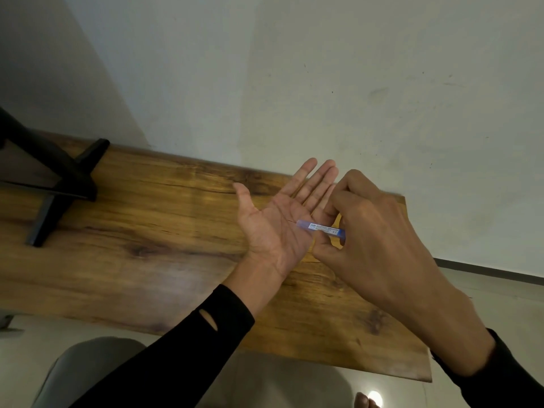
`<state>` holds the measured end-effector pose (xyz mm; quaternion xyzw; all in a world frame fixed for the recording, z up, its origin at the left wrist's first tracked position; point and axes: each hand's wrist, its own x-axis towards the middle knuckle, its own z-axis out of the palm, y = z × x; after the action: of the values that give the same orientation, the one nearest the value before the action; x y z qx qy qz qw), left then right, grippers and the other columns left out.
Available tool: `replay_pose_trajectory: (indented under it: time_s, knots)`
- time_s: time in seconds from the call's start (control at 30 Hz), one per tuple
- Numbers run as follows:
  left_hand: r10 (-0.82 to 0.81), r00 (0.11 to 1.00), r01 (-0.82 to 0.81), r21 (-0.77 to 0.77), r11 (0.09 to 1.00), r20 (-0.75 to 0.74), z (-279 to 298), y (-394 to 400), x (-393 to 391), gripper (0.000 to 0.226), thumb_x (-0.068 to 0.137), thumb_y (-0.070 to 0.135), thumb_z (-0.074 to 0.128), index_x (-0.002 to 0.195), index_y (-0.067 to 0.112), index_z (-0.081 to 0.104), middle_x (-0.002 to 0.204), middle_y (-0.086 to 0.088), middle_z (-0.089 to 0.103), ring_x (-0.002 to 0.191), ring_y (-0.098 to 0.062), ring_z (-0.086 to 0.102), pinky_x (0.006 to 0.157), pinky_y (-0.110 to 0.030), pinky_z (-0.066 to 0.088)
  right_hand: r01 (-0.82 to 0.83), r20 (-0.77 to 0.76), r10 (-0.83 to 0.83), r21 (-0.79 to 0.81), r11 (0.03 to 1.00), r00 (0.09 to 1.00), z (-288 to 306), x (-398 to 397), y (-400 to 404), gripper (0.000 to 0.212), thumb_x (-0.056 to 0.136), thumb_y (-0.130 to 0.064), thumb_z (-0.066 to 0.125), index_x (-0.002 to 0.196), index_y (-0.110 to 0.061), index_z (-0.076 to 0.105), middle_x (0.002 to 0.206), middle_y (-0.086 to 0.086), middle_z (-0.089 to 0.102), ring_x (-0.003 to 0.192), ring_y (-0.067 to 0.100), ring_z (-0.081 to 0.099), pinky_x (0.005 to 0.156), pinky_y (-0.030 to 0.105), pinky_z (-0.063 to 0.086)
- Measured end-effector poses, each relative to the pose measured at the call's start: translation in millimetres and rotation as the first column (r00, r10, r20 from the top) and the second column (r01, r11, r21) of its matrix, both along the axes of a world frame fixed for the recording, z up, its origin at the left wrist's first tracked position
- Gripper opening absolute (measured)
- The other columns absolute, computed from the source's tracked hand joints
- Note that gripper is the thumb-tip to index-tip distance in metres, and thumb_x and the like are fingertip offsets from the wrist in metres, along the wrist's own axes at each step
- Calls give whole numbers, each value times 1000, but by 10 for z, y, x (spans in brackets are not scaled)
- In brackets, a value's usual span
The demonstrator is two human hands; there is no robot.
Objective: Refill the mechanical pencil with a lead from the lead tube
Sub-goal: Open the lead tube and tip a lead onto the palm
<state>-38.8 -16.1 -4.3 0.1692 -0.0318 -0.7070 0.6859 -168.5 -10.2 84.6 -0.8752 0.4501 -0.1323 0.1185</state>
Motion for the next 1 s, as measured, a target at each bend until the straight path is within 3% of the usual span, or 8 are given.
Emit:
replay_pose_trajectory:
  time_s: [0.13,0.23,0.4,0.53,0.73,1.0]
  knots:
    - [1,1000,-1,-4,1000,-20,-12,-3,3,131,88,99,19,161,-7,43,162,-33,51,156,-41,47,132,-49,34,7,13,-7,-3,1000,1000,32,-27,-5,22,84,-30,79,79,-13,66,92,-2,49,58,10,45,50,30,47]
    - [9,998,-10,-18,1000,-57,-8,-8,39,131,88,99,20,162,-7,41,164,-34,48,158,-42,43,130,-50,35,28,9,-28,-5,1000,1000,79,-44,1,24,83,-40,63,79,-16,65,93,-1,51,56,12,46,50,34,46]
    - [35,993,-40,-42,998,-110,21,-15,118,130,89,98,22,163,-7,39,165,-35,45,160,-43,39,130,-51,33,76,-100,-71,42,996,992,141,-55,71,17,82,-30,80,80,-23,64,98,-3,54,60,11,46,54,26,36]
    - [70,985,-81,-64,995,-158,70,0,117,130,89,97,23,163,-8,38,165,-35,45,159,-43,40,132,-50,31,87,-99,-83,44,995,992,239,-67,184,16,80,-43,67,79,-28,64,96,-6,54,61,9,47,53,21,30]
    - [95,955,-130,-108,986,-281,176,-34,115,130,90,96,25,164,-10,33,168,-36,38,162,-44,32,134,-53,24,143,-80,-137,80,986,987,448,-65,323,10,74,-43,68,76,-35,63,96,-12,52,65,12,55,58,36,49]
    - [91,955,-123,-98,988,-282,217,-2,141,129,90,96,26,165,-9,33,169,-36,37,163,-44,31,129,-55,28,202,18,-202,8,979,979,302,-222,187,12,73,-38,75,77,-34,65,94,-9,53,78,15,52,60,36,47]
